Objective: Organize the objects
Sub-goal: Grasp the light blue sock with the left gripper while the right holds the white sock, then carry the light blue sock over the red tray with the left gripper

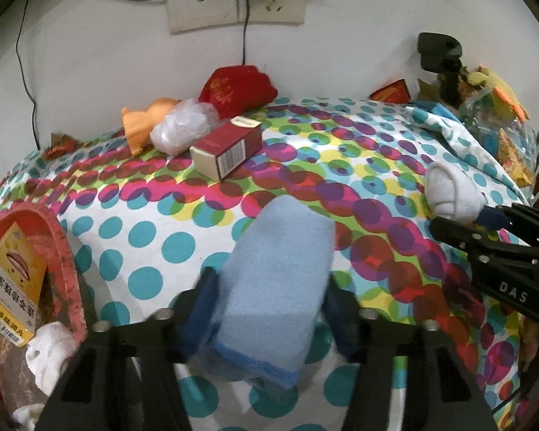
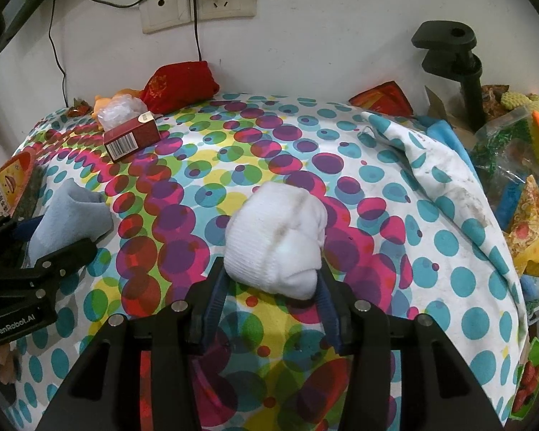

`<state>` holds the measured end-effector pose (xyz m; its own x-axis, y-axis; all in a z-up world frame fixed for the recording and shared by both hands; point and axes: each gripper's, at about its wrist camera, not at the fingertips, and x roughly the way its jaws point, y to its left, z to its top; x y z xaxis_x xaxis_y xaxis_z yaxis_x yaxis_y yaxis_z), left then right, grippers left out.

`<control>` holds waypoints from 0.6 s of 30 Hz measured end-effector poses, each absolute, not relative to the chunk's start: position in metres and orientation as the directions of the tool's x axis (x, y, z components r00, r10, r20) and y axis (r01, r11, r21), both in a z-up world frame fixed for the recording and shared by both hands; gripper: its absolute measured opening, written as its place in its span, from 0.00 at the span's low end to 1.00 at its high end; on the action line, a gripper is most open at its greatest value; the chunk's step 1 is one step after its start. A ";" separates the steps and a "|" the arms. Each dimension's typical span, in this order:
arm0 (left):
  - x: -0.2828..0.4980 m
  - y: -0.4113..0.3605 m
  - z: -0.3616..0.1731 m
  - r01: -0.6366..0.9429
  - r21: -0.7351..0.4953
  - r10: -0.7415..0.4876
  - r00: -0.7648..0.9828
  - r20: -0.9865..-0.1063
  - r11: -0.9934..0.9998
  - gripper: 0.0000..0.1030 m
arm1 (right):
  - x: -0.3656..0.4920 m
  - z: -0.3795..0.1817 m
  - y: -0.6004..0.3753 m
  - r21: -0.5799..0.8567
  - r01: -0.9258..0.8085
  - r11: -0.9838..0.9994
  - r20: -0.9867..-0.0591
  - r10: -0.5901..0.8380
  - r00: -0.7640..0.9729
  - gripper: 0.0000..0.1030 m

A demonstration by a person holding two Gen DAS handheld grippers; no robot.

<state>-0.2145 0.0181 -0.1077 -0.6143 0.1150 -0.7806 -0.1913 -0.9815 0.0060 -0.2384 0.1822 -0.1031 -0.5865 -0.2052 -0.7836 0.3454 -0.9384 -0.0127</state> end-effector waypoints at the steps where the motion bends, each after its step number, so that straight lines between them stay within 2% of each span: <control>1: -0.213 0.023 -0.107 -0.197 0.034 0.099 -0.624 -0.775 -0.980 0.35 | -0.239 -0.103 0.182 -0.013 0.345 -0.938 -0.783 -0.205 -0.587 0.44; 4: -0.208 0.035 -0.105 -0.211 0.110 0.054 -0.644 -0.763 -0.971 0.33 | -0.239 -0.103 0.182 -0.015 0.345 -0.939 -0.783 -0.203 -0.587 0.44; 7: -0.204 0.039 -0.102 -0.226 0.128 0.057 -0.665 -0.744 -0.966 0.33 | -0.239 -0.103 0.182 -0.014 0.345 -0.938 -0.783 -0.204 -0.587 0.44; 10: -0.198 0.038 -0.096 -0.234 0.121 0.079 -0.693 -0.717 -0.965 0.33 | -0.239 -0.103 0.182 -0.015 0.344 -0.939 -0.783 -0.203 -0.587 0.44; 18: -0.194 0.039 -0.094 -0.231 0.124 0.076 -0.699 -0.711 -0.965 0.33 | -0.240 -0.103 0.182 -0.012 0.346 -0.938 -0.784 -0.206 -0.586 0.45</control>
